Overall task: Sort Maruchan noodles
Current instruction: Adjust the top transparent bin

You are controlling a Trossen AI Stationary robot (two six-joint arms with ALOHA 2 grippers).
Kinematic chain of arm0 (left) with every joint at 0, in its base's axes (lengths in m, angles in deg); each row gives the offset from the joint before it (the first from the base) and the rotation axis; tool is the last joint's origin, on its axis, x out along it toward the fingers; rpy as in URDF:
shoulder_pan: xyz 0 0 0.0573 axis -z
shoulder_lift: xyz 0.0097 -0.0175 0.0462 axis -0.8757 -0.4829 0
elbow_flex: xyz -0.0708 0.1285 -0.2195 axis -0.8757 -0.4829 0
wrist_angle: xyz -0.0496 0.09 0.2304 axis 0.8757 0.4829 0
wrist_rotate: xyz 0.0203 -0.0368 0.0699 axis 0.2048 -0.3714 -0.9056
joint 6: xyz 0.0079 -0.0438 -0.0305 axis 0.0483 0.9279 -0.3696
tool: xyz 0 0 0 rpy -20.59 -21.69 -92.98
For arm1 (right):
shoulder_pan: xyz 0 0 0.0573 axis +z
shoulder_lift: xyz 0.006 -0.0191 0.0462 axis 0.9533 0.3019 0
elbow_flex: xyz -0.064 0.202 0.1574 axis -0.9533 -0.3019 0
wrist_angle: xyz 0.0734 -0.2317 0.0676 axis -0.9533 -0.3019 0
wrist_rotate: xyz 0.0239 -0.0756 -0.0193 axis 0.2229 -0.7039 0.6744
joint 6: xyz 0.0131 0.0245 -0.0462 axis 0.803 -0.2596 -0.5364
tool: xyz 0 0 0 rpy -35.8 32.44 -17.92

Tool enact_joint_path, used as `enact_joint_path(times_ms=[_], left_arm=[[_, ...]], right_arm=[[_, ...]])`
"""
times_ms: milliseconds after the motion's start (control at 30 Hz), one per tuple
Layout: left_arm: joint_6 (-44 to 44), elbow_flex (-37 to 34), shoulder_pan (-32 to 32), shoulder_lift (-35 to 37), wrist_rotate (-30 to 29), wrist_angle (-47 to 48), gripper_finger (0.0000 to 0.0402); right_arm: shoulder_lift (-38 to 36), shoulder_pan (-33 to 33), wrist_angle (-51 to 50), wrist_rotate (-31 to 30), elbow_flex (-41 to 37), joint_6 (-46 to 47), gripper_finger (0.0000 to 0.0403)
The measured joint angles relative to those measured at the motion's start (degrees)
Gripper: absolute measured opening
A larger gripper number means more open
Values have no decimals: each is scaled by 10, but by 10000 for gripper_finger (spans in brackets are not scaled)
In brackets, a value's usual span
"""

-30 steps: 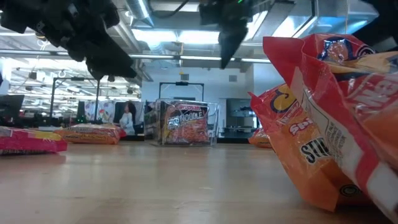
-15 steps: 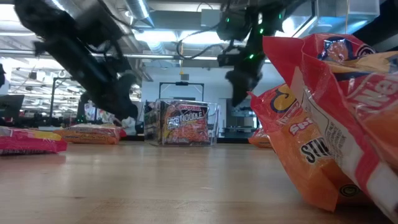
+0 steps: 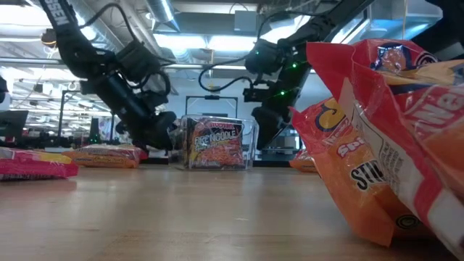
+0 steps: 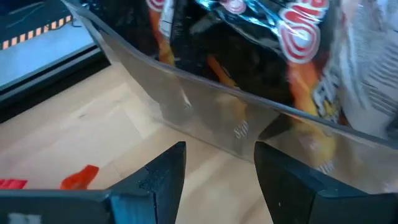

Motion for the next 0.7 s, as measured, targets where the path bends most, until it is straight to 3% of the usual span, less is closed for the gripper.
enact_joint_path(times_ms=[433,700], left_arm=[[-30,0,-59,-25,0,-75,186],[-46,0,-105,-25,56,-111,186]], right_arm=[[1,17,37,76,0,-3,165],[5,22,61,93,-1,-12,165]])
